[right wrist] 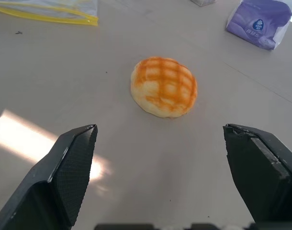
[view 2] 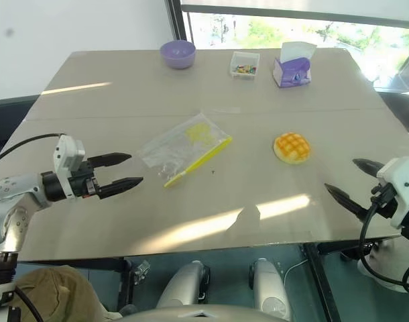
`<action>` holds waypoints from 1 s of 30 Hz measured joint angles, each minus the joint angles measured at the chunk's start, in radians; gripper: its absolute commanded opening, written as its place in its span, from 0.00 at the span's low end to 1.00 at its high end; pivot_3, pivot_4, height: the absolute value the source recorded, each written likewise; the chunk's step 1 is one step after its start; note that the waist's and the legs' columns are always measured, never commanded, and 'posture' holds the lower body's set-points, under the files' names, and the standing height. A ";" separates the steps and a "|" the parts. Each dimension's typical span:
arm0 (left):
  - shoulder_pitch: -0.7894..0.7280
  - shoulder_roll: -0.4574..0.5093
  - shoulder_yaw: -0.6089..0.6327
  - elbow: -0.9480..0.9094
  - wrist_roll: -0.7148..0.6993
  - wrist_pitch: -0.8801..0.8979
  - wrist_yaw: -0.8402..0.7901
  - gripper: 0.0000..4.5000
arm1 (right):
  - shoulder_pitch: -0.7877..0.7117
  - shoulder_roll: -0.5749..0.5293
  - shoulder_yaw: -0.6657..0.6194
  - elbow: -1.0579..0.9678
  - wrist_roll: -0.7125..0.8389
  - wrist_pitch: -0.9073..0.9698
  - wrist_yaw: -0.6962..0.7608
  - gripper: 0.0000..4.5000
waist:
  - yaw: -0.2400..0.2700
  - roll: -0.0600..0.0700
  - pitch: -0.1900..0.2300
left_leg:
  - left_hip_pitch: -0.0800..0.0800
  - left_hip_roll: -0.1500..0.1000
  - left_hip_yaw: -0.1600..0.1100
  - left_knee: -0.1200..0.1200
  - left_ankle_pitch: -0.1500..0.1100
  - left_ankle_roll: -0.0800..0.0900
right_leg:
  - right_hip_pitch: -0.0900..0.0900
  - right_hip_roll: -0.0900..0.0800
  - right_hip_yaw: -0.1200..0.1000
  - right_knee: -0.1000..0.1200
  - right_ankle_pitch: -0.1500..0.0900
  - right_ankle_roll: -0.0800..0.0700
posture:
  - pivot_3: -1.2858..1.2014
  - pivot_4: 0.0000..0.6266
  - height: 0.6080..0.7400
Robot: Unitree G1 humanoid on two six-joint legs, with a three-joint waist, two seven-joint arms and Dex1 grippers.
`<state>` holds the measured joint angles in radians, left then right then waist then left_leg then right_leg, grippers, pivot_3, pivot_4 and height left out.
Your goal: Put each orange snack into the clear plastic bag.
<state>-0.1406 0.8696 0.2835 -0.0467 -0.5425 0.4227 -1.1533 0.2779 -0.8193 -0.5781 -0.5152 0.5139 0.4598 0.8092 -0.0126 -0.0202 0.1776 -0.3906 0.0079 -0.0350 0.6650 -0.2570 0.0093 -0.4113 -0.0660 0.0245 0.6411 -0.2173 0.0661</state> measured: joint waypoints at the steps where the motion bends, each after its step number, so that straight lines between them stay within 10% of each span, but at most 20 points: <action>1: 0.000 0.000 0.000 0.000 0.000 0.000 0.000 1.00 | 0.000 0.000 0.000 0.000 0.000 0.000 0.000 1.00 | 0.000 0.000 0.000 | 0.000 0.000 0.000 0.000 0.000 0.000 | 0.000 0.000 0.000 0.000 0.000 0.000 | 0.52 0.24 1.00; 19: -0.057 -0.122 -0.021 -0.023 -0.060 0.116 0.113 1.00 | -0.067 0.020 0.072 -0.040 0.000 0.011 -0.038 1.00 | 0.000 0.000 0.000 | -0.001 0.000 -0.001 0.002 0.000 0.000 | 0.000 0.000 0.000 0.000 0.000 0.000 | 0.52 0.24 1.00; 30: -0.104 -0.145 0.228 0.060 -0.452 0.864 0.511 1.00 | -0.174 0.043 0.217 -0.062 -0.031 -0.016 -0.073 1.00 | -0.002 -0.001 0.000 | -0.001 0.000 -0.003 0.003 0.000 0.000 | 0.000 0.001 -0.002 0.001 0.000 0.001 | 0.52 0.24 1.00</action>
<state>-0.2449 0.7242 0.5115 0.0131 -0.9942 1.2864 -0.6427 0.1037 -0.7762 -0.3614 -0.5775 0.4828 0.4434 0.7362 -0.0147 -0.0207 0.1778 -0.3913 0.0082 -0.0378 0.6677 -0.2571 0.0096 -0.4113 -0.0648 0.0228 0.6424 -0.2171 0.0667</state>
